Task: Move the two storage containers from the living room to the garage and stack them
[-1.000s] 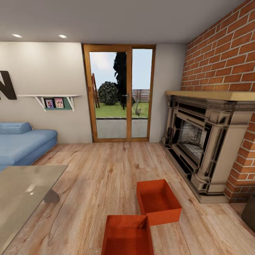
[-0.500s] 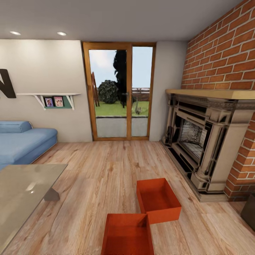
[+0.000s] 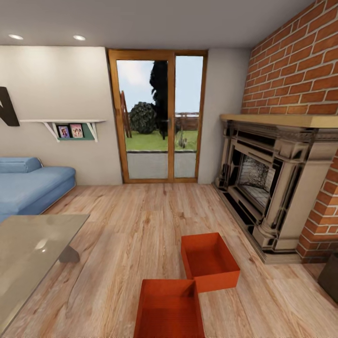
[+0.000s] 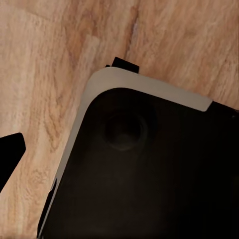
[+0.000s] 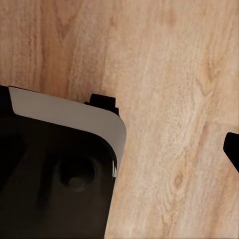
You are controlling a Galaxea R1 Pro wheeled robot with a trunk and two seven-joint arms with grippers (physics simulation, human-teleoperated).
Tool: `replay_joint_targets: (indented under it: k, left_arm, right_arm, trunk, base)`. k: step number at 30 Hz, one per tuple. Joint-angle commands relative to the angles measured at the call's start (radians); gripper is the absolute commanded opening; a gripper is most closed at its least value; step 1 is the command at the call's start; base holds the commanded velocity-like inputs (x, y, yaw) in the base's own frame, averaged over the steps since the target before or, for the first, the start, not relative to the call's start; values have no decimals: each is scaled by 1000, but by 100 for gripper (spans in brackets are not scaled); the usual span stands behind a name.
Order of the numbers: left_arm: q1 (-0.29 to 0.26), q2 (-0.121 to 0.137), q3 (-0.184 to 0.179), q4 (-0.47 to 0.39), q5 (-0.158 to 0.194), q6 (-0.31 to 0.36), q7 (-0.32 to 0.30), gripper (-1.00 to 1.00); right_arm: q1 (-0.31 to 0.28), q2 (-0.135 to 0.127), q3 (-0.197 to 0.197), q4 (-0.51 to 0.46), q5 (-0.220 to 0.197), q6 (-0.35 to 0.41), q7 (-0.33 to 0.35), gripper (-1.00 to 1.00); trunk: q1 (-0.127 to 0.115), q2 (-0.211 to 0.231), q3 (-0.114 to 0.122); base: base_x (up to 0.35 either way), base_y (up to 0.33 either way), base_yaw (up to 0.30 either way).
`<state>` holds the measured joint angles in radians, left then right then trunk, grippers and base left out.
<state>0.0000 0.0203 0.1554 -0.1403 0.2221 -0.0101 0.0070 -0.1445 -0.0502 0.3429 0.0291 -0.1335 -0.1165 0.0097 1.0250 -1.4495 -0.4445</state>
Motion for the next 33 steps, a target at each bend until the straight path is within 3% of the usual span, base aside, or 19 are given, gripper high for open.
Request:
replay_joint_targets:
  k: [1,33]
  left_arm:
    - [0,0,-2,2,8,-2,1,100]
    - [0,-4,3,7,13,-3,1,100]
  right_arm:
    - [-1,0,8,3,-10,-6,1,100]
    - [-1,-1,15,3,0,2,5,100]
  trunk:
    - [0,-1,-3]
    - [0,-1,-54]
  base:
    - [0,0,0]
    - [0,0,0]
